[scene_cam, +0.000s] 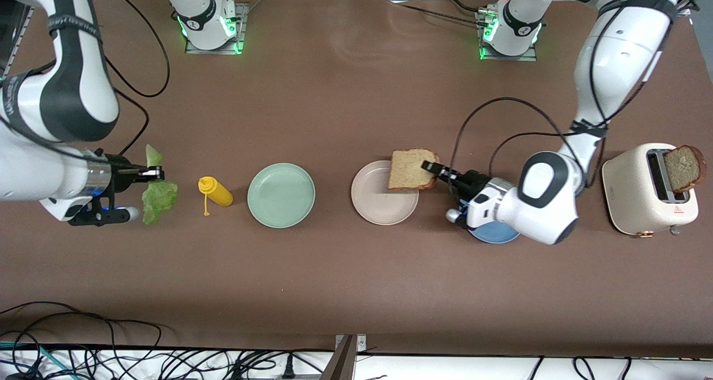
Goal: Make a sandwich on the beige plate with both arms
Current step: 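Carry the bread slice onto the beige plate and release it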
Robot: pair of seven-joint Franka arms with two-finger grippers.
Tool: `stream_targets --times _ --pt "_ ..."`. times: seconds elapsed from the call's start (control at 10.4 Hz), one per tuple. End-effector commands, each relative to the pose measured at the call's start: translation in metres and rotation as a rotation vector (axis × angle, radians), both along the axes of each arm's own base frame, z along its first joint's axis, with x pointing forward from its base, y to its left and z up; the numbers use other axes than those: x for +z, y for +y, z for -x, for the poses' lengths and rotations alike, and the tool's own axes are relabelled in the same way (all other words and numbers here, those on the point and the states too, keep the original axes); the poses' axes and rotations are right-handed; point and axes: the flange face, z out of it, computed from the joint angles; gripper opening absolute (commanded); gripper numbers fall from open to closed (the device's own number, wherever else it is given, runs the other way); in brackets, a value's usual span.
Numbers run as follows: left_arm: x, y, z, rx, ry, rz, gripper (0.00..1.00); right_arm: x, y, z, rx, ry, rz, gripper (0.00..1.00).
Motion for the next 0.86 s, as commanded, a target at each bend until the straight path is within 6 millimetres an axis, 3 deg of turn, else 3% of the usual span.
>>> stream_targets --times 0.0,0.29,0.38,0.48,0.67,0.77 --pt "-0.036 -0.026 -0.007 0.039 -0.058 0.044 0.00 0.012 0.044 0.010 -0.033 -0.007 0.050 0.00" --pt "-0.077 -0.027 -0.006 0.049 -0.113 0.051 0.00 0.015 0.090 0.016 -0.083 -0.032 0.071 0.00" --pt "-0.078 -0.034 -0.004 0.036 -0.129 0.056 0.27 0.012 0.104 0.016 -0.104 -0.050 0.073 0.00" --pt "-0.078 -0.035 -0.004 0.030 -0.137 0.058 0.99 0.010 0.118 0.017 -0.126 -0.065 0.076 0.00" --pt "-0.071 -0.024 -0.011 0.017 -0.189 0.076 1.00 0.005 0.133 0.016 -0.160 -0.085 0.080 0.00" --pt "-0.063 -0.009 -0.019 -0.012 -0.246 0.042 1.00 0.004 0.141 0.017 -0.183 -0.092 0.079 0.00"
